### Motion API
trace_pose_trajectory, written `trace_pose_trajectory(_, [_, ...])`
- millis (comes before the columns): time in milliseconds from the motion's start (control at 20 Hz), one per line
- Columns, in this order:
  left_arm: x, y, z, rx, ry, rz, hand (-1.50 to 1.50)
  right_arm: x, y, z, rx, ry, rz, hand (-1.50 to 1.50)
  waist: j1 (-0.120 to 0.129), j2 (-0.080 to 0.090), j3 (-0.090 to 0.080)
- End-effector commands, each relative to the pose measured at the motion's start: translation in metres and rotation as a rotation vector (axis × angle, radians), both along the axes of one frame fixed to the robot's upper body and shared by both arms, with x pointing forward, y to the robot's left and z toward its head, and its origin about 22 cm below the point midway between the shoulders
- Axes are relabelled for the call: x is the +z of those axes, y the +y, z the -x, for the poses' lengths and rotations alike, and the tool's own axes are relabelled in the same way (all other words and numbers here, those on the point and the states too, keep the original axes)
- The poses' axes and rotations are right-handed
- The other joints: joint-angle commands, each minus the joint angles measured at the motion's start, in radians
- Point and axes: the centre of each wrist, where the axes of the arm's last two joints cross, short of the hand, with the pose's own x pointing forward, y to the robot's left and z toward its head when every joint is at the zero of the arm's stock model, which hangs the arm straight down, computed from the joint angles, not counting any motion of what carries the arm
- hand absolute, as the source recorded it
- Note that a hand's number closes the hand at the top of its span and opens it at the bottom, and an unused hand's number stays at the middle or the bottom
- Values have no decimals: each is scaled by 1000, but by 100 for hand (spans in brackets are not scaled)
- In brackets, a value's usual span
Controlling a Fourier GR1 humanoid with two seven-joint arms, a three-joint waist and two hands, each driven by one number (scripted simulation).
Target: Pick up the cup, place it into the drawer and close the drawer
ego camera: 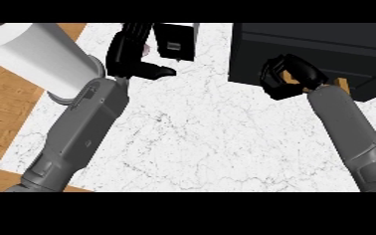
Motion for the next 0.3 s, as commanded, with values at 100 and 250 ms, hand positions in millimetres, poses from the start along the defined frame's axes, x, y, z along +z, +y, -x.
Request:
trace_pose_trajectory(100, [-11, 3, 7, -22, 7, 12, -150, 89, -31, -29, -193, -211, 45, 150, 43, 19, -13])
trace_pose_trajectory(250, [-7, 2, 6, -27, 1, 9, -150, 95, -38, -28, -187, -207, 41, 150, 44, 16, -13])
